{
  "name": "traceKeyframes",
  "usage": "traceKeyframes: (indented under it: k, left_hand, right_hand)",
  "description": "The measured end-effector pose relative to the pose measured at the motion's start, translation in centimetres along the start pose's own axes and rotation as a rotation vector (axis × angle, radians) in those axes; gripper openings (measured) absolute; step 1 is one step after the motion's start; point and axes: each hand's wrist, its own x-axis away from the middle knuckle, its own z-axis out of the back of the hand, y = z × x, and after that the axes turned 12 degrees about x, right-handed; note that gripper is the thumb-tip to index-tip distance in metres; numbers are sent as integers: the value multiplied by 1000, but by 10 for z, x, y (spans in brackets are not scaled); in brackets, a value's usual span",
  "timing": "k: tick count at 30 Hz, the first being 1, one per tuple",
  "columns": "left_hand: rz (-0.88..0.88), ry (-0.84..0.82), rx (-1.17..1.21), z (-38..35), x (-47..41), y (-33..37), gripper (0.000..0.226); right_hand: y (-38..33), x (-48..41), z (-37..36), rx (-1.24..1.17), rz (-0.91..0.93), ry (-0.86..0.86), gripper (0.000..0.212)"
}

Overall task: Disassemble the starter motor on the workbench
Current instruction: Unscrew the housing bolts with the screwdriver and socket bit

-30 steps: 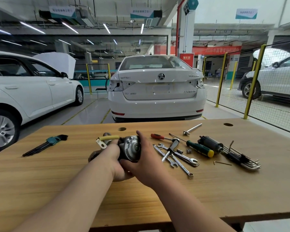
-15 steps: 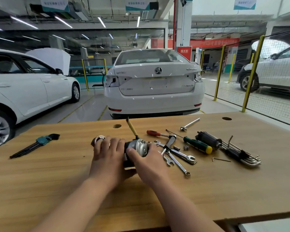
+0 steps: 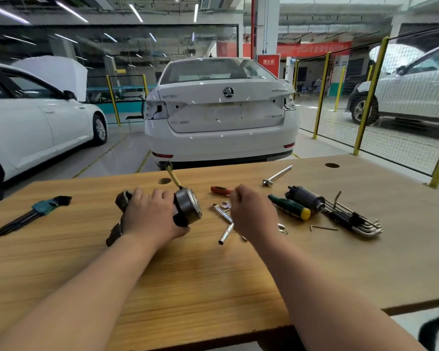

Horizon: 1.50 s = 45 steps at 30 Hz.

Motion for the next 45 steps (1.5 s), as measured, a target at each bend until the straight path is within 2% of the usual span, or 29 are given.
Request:
traceKeyframes:
  k: [5, 9, 13, 21, 29, 37, 41, 42, 43, 45]
  left_hand:
    - [-172, -77, -160, -14, -6, 13, 88]
    - [-172, -140, -179, -14, -15, 13, 89]
    - [-146, -191, -165, -12, -19, 14, 87]
    - [-129, -227, -56, -12, -18, 13, 89]
    - [-180, -113, 23, -18, -6, 6, 91]
    - [-296, 8, 55, -26, 11, -15, 86]
    - [-255, -109, 141, -18, 13, -19, 98]
    - [-265, -90, 171, -20, 16, -17, 100]
    - [-285, -53, 227, -22, 19, -11, 95]
    - [-378, -16, 365, -24, 27, 12, 71]
  right_hand:
    - [62, -27, 0, 9, -108, 120, 27]
    - [89, -44, 1, 27, -164, 139, 29]
    - [89, -53, 4, 59, -134, 103, 32]
    - [63, -39, -1, 173, 62, -90, 23]
    - [45, -48, 0, 233, 9, -169, 23]
    - [25, -89, -24, 428, 43, -364, 30]
    - [21, -106, -43, 569, 53, -470, 24]
    - [21, -110, -47, 596, 40, -519, 22]
    - [21, -113, -51, 619, 26, -555, 20]
    - [22, -120, -58, 648, 5, -590, 19]
